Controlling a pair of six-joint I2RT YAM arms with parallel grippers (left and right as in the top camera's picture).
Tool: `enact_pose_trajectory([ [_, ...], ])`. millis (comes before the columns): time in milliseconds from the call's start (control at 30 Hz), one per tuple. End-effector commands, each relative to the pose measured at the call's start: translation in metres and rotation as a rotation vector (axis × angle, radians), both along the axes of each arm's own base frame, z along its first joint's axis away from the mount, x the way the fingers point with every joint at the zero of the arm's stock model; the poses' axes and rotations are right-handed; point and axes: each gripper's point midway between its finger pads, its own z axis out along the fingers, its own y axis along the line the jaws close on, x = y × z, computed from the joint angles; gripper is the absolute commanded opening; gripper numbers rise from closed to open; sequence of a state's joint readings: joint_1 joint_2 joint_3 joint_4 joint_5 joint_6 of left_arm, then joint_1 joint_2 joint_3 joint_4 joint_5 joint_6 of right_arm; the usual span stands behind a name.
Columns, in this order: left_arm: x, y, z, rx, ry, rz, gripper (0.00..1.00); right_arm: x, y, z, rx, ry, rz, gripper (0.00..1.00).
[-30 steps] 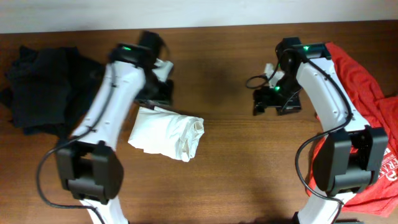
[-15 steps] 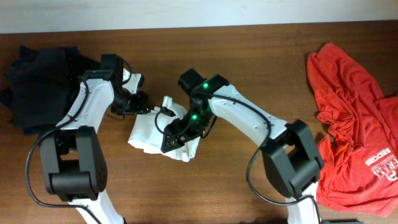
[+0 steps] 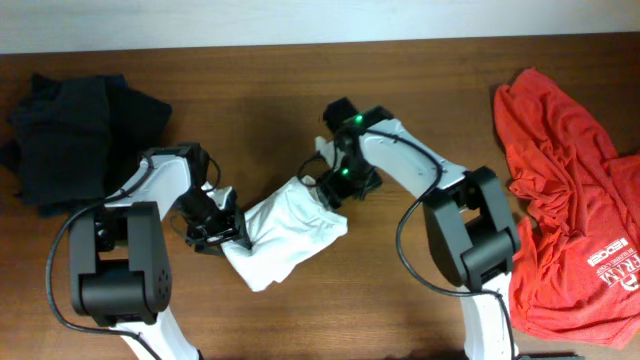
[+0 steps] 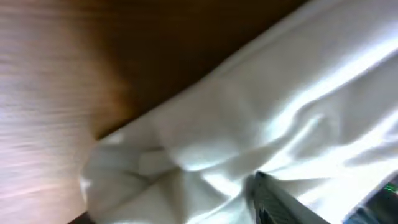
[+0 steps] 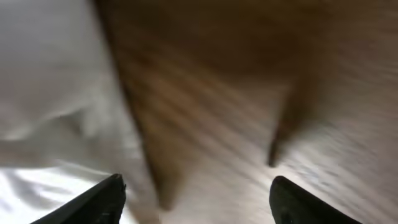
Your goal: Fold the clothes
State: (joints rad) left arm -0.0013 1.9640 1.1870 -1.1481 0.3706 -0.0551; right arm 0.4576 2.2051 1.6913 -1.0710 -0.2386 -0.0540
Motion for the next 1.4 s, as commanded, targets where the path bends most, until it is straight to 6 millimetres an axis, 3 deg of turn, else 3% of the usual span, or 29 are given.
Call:
enact_pose_trajectory([
  [0, 0.014, -0.027, 0.023, -0.158, -0.059, 0.090, 0.57, 0.013, -0.016, 0.017, -0.056, -0.012, -0.032, 0.75],
  [133, 0.052, 0.002, 0.065, 0.013, -0.320, 0.043, 0.60, 0.025, -0.046, 0.063, -0.097, -0.024, -0.158, 0.73],
  [200, 0.085, 0.010, 0.096, 0.055, -0.533, 0.009, 0.78, 0.029, -0.074, 0.091, -0.097, -0.020, -0.243, 0.73],
  [300, 0.114, 0.001, 0.104, 0.006, -0.694, -0.094, 0.79, 0.017, -0.110, 0.100, -0.124, 0.060, -0.320, 0.73],
  [333, 0.119, -0.010, 0.103, -0.058, -0.741, -0.174, 0.79, 0.013, -0.121, 0.100, -0.134, 0.088, -0.344, 0.74],
  [433, 0.123, -0.036, 0.094, -0.182, -0.826, -0.396, 0.80, 0.010, -0.132, 0.101, -0.139, 0.113, -0.372, 0.74],
  [500, 0.126, -0.051, 0.078, -0.212, -0.854, -0.533, 0.91, 0.010, -0.132, 0.101, -0.139, 0.115, -0.372, 0.74],
  [567, 0.125, -0.062, 0.064, -0.233, -0.847, -0.601, 0.93, 0.010, -0.131, 0.101, -0.138, 0.115, -0.370, 0.74],
  [700, 0.122, -0.081, 0.016, -0.268, -0.768, -0.644, 0.95, 0.009, -0.131, 0.101, -0.136, 0.118, -0.370, 0.74],
  [800, 0.110, -0.095, -0.006, -0.335, -0.704, -0.646, 0.94, 0.009, -0.131, 0.101, -0.137, 0.119, -0.370, 0.74],
  [833, 0.105, -0.103, -0.011, -0.380, -0.686, -0.641, 0.93, 0.009, -0.131, 0.101, -0.137, 0.119, -0.370, 0.74],
  [900, 0.100, -0.108, -0.017, -0.396, -0.664, -0.647, 0.58, 0.009, -0.131, 0.101, -0.137, 0.119, -0.370, 0.74],
  [933, 0.098, -0.110, -0.017, -0.403, -0.660, -0.649, 0.29, 0.009, -0.131, 0.101, -0.137, 0.119, -0.370, 0.74],
  [967, 0.096, -0.112, -0.016, -0.412, -0.657, -0.648, 0.16, 0.009, -0.131, 0.101, -0.137, 0.118, -0.369, 0.74],
  [1000, 0.095, -0.116, -0.013, -0.442, -0.656, -0.638, 0.08, 0.009, -0.131, 0.101, -0.137, 0.118, -0.369, 0.74],
  [1133, 0.118, -0.106, 0.004, -0.397, -0.692, -0.624, 0.01, 0.009, -0.131, 0.101, -0.137, 0.118, -0.367, 0.74],
  [1267, 0.178, -0.060, 0.064, -0.201, -0.776, -0.535, 0.01, 0.009, -0.131, 0.101, -0.137, 0.118, -0.366, 0.74],
  [1367, 0.209, -0.010, 0.131, -0.064, -0.884, -0.428, 0.01, 0.009, -0.133, 0.101, -0.144, 0.116, -0.366, 0.74],
])
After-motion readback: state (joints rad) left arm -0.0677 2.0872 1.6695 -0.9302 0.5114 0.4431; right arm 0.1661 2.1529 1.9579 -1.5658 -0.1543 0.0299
